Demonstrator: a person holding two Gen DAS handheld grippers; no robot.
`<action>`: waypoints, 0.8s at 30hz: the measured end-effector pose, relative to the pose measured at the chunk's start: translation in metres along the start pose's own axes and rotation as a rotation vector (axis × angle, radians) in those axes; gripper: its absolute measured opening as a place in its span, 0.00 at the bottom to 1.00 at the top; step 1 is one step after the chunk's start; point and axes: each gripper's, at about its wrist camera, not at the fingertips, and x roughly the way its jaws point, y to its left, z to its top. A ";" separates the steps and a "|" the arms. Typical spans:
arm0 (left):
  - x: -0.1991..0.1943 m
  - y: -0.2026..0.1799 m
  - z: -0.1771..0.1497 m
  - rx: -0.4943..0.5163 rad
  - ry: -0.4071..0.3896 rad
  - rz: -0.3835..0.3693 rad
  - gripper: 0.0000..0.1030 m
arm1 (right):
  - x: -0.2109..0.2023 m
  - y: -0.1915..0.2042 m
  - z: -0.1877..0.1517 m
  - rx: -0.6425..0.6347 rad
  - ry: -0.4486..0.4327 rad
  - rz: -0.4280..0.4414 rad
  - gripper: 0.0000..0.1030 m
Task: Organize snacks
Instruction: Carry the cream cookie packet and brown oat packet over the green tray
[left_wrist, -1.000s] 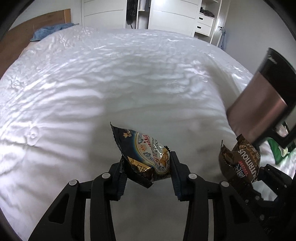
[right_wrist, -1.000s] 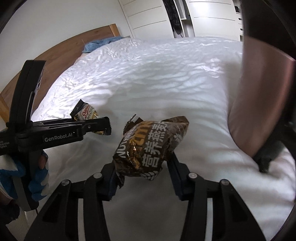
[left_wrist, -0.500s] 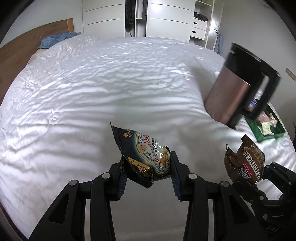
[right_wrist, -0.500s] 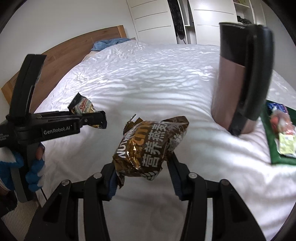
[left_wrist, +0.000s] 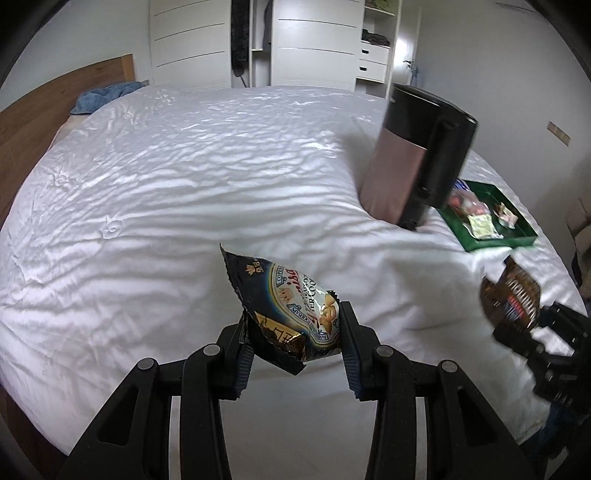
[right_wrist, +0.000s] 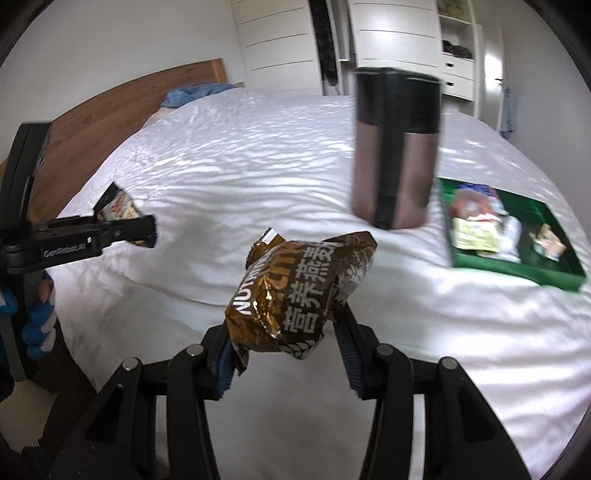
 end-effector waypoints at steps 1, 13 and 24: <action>0.000 -0.005 0.001 0.009 0.001 0.001 0.35 | -0.006 -0.007 -0.001 0.004 -0.004 -0.014 1.00; -0.002 -0.118 0.036 0.189 -0.012 -0.104 0.35 | -0.075 -0.128 -0.013 0.111 -0.078 -0.209 1.00; 0.022 -0.260 0.100 0.340 -0.034 -0.244 0.35 | -0.102 -0.246 0.018 0.163 -0.158 -0.343 1.00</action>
